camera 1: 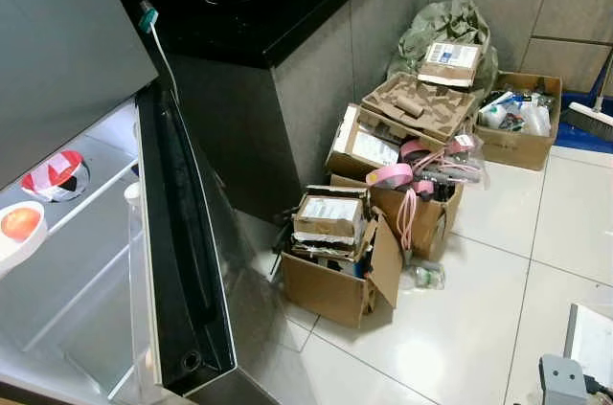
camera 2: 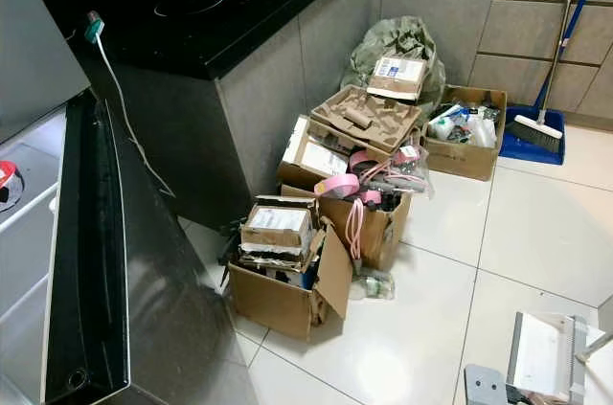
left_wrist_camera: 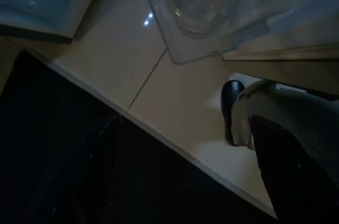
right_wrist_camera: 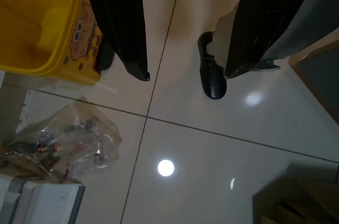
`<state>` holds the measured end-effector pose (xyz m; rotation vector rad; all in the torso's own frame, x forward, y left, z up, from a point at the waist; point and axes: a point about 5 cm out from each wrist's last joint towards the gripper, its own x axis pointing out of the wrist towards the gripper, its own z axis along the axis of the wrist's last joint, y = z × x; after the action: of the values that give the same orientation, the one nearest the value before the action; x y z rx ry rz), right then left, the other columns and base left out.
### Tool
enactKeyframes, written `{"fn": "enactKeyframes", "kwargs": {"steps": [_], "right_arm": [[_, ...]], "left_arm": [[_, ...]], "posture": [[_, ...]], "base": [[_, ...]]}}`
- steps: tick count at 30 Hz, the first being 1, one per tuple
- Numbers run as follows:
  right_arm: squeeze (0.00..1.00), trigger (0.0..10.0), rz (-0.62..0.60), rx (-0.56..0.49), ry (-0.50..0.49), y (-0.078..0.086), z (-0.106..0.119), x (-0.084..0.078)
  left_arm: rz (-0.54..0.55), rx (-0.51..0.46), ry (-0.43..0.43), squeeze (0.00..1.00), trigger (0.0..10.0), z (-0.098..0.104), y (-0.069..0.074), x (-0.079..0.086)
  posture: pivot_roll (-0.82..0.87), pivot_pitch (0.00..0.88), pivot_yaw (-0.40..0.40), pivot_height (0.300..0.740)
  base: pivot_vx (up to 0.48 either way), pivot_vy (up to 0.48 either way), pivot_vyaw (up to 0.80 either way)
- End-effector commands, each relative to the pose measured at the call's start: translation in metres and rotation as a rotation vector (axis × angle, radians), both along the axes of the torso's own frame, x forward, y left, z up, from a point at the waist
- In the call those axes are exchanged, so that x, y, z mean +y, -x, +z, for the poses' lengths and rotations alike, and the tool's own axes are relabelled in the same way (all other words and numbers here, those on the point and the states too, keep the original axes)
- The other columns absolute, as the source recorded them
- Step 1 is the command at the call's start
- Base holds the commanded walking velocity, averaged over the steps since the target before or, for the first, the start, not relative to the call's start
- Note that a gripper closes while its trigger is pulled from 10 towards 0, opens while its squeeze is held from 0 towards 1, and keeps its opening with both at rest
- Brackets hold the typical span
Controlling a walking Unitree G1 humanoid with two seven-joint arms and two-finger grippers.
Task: Restocking fridge
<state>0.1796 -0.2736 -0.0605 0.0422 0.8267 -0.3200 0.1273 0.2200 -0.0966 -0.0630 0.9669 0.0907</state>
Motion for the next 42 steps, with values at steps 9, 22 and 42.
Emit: {"fn": "enactKeyframes", "kwargs": {"steps": [9, 22, 42], "right_arm": [[0.00, 10.0, -0.001, 0.013, -0.028, 0.003, -0.005, 0.008], [0.00, 10.0, 0.003, 0.013, -0.031, 0.002, -0.006, 0.008], [0.00, 10.0, 0.012, -0.021, -0.029, -0.007, -0.001, 0.008]], "left_arm": [[0.015, 0.024, 0.017, 0.00, 10.0, -0.004, 0.010, -0.003], [0.015, 0.019, 0.028, 0.00, 10.0, -0.004, 0.010, -0.005], [0.021, 0.011, 0.035, 0.00, 10.0, -0.004, 0.009, -0.006]], "posture": [[-0.08, 0.132, 0.117, 0.730], [-0.08, 0.133, 0.117, 0.730], [-0.08, 0.135, 0.116, 0.730]], "base": [[-0.294, 0.000, 0.00], [-0.331, 0.000, 0.00], [-0.335, 0.000, 0.00]]}}
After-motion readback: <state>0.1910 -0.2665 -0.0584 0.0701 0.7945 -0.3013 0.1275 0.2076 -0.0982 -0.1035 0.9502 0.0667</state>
